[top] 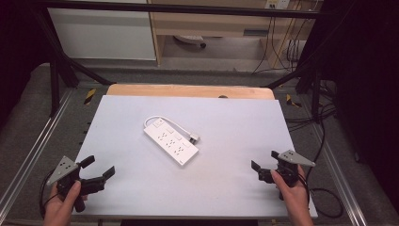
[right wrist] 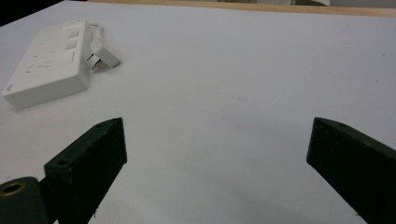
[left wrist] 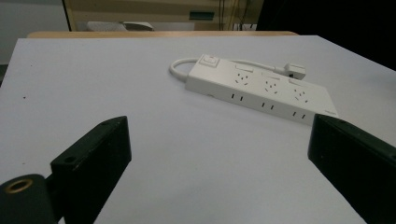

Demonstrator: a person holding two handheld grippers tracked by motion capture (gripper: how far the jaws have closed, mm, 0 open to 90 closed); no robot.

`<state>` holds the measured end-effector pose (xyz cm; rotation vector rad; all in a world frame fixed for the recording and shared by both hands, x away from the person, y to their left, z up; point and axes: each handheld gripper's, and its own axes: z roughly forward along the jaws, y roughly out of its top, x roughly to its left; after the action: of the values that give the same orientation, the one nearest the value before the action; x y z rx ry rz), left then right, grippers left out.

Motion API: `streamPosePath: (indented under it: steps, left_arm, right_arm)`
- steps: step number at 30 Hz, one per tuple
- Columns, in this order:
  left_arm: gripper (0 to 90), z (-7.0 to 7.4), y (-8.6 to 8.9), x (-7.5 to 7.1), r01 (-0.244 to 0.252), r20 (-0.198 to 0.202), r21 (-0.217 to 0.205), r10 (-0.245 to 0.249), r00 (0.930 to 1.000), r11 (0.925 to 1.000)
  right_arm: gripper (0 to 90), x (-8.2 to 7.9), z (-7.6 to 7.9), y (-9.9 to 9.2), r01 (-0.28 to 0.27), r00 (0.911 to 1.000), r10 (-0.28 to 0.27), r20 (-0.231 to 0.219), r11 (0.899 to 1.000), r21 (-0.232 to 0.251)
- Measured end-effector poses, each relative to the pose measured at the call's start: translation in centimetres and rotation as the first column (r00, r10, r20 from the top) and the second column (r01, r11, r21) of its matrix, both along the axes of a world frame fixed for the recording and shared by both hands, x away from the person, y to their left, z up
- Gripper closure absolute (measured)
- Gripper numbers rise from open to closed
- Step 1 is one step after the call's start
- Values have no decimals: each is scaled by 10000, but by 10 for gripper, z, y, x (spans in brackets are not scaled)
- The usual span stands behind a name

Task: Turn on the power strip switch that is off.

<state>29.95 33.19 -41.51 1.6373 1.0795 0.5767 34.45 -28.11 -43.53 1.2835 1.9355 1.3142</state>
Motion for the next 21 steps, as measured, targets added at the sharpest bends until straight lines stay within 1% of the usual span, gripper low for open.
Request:
streamPosePath:
  steps: [5, 8, 10, 11, 13, 18, 21]
  left_arm:
    - [61, 0, -1, 0, 51, -24, -14, -51, 10000, 10000]
    - [60, -1, -2, 1, 84, -64, 22, -84, 9999, 10000]
    - [60, -1, -2, 1, 93, -73, 35, -93, 9999, 10000]
    - [60, -1, -2, 1, 90, -73, 45, -90, 9999, 9999]
    - [60, -1, -2, 1, 71, -83, 57, -70, 9999, 10000]
    - [60, -1, -1, 1, 70, -98, 73, -69, 9999, 9999]
    - [60, -1, -1, 1, 51, -85, 112, -50, 10000, 9999]
  right_arm:
    - [31, -1, 3, 2, -59, 9999, 58, 111, 9999, 127]
    - [25, -2, 4, 2, -126, 9999, 121, 85, 9979, 631]
    - [24, -2, 5, 3, -100, 9999, 93, 114, 9978, 658]
    - [25, -3, 7, 3, -88, 9997, 73, 223, 9975, 702]
    - [25, -5, 8, 4, -135, 9995, 112, 289, 9966, 808]
    - [24, -9, 14, 6, -222, 9986, 177, 506, 9957, 902]
    - [22, -10, 16, 8, -293, 9981, 249, 557, 9964, 797]
